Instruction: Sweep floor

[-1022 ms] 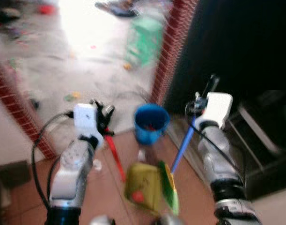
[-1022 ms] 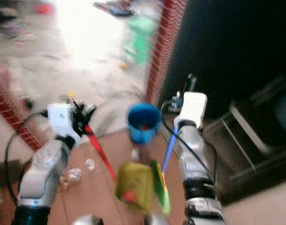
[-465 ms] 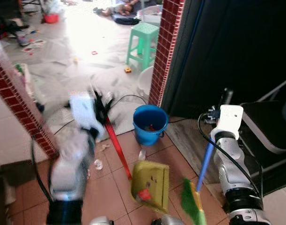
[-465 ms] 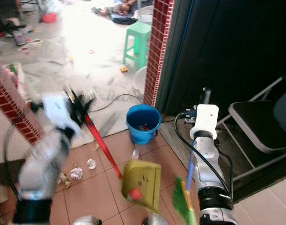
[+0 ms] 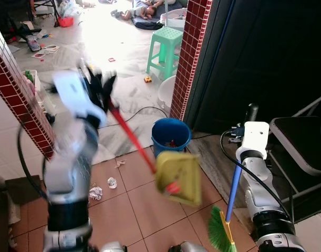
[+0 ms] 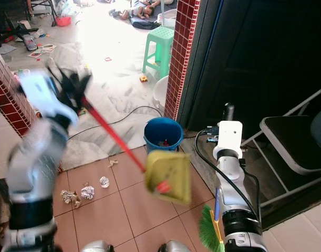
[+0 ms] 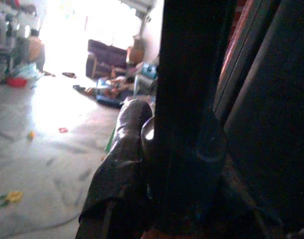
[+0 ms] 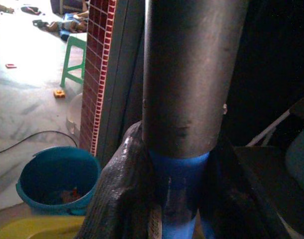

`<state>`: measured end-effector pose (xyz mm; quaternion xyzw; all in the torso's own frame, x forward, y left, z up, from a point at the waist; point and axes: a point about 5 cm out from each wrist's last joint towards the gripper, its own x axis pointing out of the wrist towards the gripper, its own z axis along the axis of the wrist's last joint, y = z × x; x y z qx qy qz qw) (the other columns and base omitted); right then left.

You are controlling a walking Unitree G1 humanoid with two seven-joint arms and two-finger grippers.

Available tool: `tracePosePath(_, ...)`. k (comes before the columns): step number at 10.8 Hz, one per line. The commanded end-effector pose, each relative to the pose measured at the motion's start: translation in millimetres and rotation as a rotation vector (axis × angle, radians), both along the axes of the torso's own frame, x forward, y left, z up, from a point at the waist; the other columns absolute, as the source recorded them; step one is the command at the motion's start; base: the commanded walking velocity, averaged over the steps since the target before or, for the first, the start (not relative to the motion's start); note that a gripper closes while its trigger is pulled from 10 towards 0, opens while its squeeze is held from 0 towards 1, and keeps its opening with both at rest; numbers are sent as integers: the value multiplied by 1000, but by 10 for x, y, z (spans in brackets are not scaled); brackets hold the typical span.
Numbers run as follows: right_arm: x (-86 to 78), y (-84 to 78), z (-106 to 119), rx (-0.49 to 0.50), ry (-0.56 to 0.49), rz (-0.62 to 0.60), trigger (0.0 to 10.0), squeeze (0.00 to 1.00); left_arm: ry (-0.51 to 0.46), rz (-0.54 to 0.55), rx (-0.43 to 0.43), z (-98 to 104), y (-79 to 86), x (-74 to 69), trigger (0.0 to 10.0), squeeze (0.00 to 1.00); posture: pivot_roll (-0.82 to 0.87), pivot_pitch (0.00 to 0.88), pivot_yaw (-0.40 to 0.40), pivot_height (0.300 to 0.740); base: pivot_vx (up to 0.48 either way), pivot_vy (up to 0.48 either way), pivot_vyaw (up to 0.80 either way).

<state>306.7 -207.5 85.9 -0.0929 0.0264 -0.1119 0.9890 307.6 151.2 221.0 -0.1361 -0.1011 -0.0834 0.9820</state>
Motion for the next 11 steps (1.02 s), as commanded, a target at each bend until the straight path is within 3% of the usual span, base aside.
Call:
tracePosePath(1, 59, -1, 79, -30, -27, 6, 10000, 0, -89, 10, -19, 220, 35, -5, 10000, 0, -7, 0, -48, 740, 0, 0, 0)
tracePosePath(4, 93, 85, 108, -36, -46, 36, 10000, 0, -133, 200, -13, 277, 219, 105, 10000, 0, -12, 0, -44, 740, 0, 0, 0)
tracePosePath(5, 103, 110, 117, -31, -51, 42, 10000, 0, -152, 227, -19, 336, 204, 146, 10000, 0, -14, 0, -44, 740, 0, 0, 0)
tracePosePath(8, 115, 147, 118, -32, -56, 53, 10000, 0, -185, 189, -40, 421, 66, 209, 10000, 0, -17, 0, -45, 740, 292, 0, 0)
tracePosePath(11, 105, 166, 114, -31, -58, 60, 10000, 0, -208, 197, -28, 437, 62, 223, 10000, 0, -15, 0, -40, 740, 358, 0, 0)
